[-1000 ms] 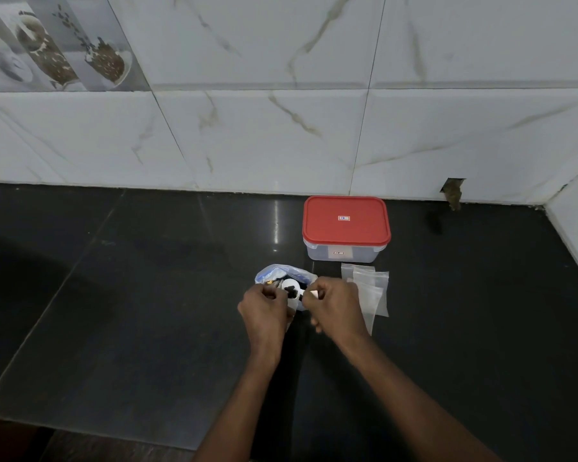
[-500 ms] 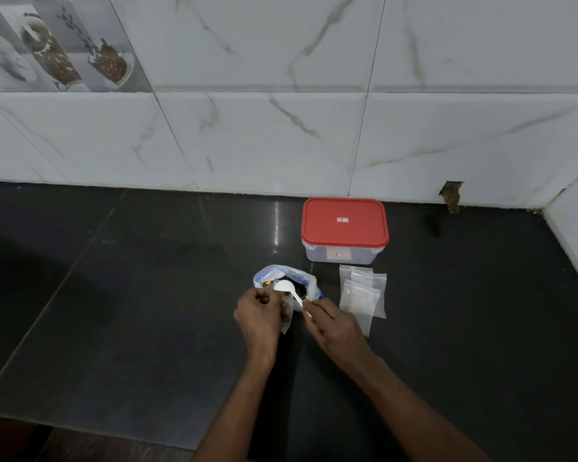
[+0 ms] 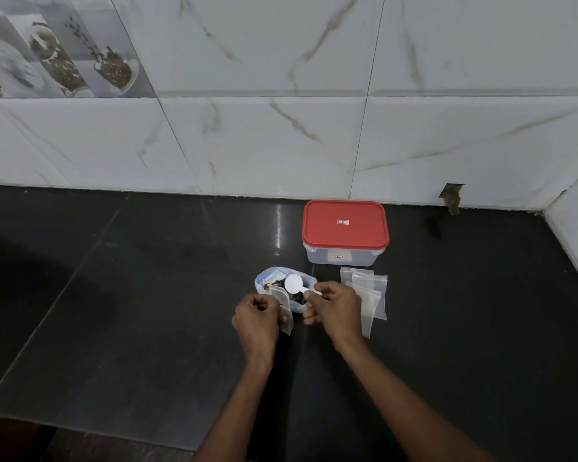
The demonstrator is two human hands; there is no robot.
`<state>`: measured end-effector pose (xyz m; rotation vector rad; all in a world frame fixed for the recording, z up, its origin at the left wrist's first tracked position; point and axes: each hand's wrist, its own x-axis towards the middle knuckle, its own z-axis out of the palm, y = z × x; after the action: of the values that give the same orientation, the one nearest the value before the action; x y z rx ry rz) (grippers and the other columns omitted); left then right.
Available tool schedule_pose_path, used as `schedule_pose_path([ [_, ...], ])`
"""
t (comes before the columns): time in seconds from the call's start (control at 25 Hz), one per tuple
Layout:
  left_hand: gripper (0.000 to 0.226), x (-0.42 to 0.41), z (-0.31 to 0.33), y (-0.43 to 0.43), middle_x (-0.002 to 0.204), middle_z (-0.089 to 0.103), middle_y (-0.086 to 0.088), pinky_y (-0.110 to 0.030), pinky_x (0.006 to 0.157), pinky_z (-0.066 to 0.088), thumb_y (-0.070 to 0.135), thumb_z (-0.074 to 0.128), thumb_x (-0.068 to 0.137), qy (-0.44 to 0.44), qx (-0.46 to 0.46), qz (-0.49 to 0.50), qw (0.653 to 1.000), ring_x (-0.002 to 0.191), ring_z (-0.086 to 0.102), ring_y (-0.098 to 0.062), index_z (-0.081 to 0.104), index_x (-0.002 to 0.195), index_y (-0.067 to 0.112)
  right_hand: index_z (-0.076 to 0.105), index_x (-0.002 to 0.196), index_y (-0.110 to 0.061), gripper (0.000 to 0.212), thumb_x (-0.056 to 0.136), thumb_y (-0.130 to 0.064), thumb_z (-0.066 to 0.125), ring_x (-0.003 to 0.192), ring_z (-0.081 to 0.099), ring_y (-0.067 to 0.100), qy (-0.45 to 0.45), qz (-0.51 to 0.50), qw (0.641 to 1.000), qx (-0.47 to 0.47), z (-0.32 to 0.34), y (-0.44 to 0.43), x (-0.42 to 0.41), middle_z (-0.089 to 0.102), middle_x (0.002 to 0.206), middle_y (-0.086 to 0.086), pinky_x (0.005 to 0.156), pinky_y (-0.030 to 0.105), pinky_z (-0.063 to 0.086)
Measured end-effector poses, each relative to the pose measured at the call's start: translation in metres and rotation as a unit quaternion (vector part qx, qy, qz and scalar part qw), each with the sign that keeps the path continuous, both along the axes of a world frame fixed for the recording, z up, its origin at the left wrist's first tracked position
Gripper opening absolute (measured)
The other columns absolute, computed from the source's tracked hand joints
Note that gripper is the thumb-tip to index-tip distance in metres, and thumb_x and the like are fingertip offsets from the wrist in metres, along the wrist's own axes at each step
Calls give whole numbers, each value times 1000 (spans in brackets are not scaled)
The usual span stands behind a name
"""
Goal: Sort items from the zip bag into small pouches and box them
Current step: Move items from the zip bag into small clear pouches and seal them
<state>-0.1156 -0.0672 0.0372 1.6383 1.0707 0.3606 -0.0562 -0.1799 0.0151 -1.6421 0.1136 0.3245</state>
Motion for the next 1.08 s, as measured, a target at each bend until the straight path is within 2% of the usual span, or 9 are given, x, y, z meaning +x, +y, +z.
schedule_pose_path([
  [0.08, 10, -5, 0, 1, 58, 70, -3, -17, 48, 51, 1, 64, 85, -2, -2, 2, 1000, 46, 65, -5, 69, 79, 7, 59, 104, 1, 23, 86, -6, 71, 45, 63, 26, 45, 40, 998, -27, 0, 4, 5, 66, 61, 15, 47, 43, 57],
  [0.16, 9, -6, 3, 0, 58, 71, -5, -28, 55, 58, 2, 64, 85, -7, -11, 3, 1000, 50, 68, -11, 69, 80, 8, 53, 109, -8, 33, 88, -24, 72, 52, 65, 26, 22, 98, 986, -136, 2, 4, 7, 67, 72, 13, 45, 37, 53],
  [0.28, 9, -5, 6, -1, 58, 72, -4, -35, 60, 62, 3, 64, 84, -11, -25, 15, 1000, 53, 71, -17, 69, 80, 9, 52, 118, -17, 46, 89, -51, 61, 88, 65, 28, -113, 130, 912, -372, -5, -7, 6, 67, 98, 7, 69, 33, 49],
  [0.52, 8, -5, 8, 1, 58, 72, -5, -36, 67, 63, 2, 63, 83, -6, -53, 31, 998, 54, 72, -17, 69, 80, 8, 60, 106, -19, 15, 96, -28, 55, 76, 60, 13, -232, 36, 938, -256, -16, -18, -16, 64, 84, -4, 65, 30, 45],
  [0.64, 8, -11, 17, -5, 61, 73, -7, -33, 63, 61, 2, 63, 83, -11, -51, 21, 998, 55, 71, -16, 70, 81, 6, 62, 117, -16, 30, 87, -20, 62, 98, 59, 4, -350, 120, 911, -180, -20, -24, -44, 62, 108, -4, 84, 22, 51],
  [0.76, 8, -11, 19, -14, 63, 73, -9, -35, 61, 61, 3, 64, 82, -26, -79, 19, 996, 56, 70, -19, 71, 79, 4, 45, 144, -17, 62, 87, -27, 66, 129, 44, 1, -279, 198, 918, -199, -18, -17, -48, 47, 139, -12, 106, 14, 34],
  [0.84, 9, -6, 19, -17, 65, 74, -8, -40, 66, 63, 7, 67, 81, -32, -95, 20, 995, 60, 72, -24, 73, 75, 5, 49, 142, -21, 52, 92, -26, 62, 118, 54, 2, -233, 172, 937, -197, -13, -10, -40, 56, 130, -14, 100, 18, 42],
  [0.92, 13, -2, 22, -17, 67, 75, -7, -40, 66, 62, 15, 71, 85, -49, -104, 13, 993, 60, 70, -24, 72, 74, 8, 65, 121, -23, 27, 94, -25, 59, 91, 68, 8, -240, 121, 948, -169, -10, -10, -34, 73, 103, -7, 82, 30, 54],
  [1.08, 39, 0, 20, 2, 94, 75, 1, -28, 70, 57, 27, 86, 76, -101, -81, -107, 986, 82, 71, -16, 67, 108, 19, 71, 98, -16, 15, 95, -7, 60, 78, 72, 15, -130, 76, 988, 18, 9, -22, -20, 76, 84, 1, 70, 29, 57],
])
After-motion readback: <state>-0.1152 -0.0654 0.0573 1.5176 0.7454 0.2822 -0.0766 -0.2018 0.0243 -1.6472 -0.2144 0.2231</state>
